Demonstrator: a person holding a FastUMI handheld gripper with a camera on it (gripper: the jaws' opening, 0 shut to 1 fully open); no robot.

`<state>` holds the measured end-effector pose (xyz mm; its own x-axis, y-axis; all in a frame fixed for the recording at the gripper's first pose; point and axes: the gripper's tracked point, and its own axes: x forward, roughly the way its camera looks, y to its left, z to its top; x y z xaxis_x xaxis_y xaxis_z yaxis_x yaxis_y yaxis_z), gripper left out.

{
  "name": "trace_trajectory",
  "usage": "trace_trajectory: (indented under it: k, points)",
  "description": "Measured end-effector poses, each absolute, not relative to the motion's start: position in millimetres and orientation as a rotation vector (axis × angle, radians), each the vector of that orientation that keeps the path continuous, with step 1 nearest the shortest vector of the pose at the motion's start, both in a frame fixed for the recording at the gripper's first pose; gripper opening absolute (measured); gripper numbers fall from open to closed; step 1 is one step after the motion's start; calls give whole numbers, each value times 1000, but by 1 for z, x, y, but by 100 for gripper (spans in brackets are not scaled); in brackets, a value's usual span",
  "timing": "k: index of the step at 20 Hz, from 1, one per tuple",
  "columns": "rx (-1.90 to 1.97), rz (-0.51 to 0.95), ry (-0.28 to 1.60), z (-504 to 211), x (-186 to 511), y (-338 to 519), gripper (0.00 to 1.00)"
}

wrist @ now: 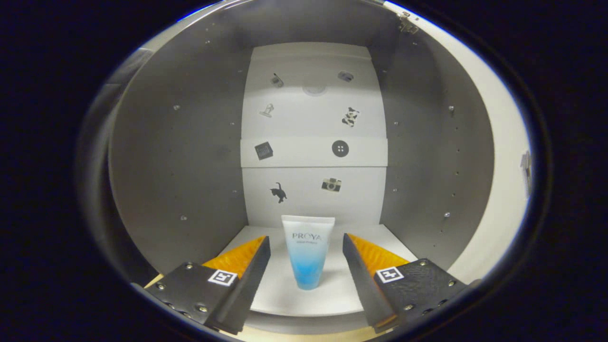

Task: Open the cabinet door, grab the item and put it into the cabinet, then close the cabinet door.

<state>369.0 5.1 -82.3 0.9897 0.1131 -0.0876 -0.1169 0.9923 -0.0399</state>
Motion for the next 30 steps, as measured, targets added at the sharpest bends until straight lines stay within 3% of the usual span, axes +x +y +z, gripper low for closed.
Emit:
trace_trajectory:
  k: [16, 24, 30]
  points:
    - [-73, 51, 76, -41, 75, -50, 96]
    - [-16, -48, 44, -15, -20, -114, 95]
    - [-8, -204, 51, -14, -61, -202, 95]
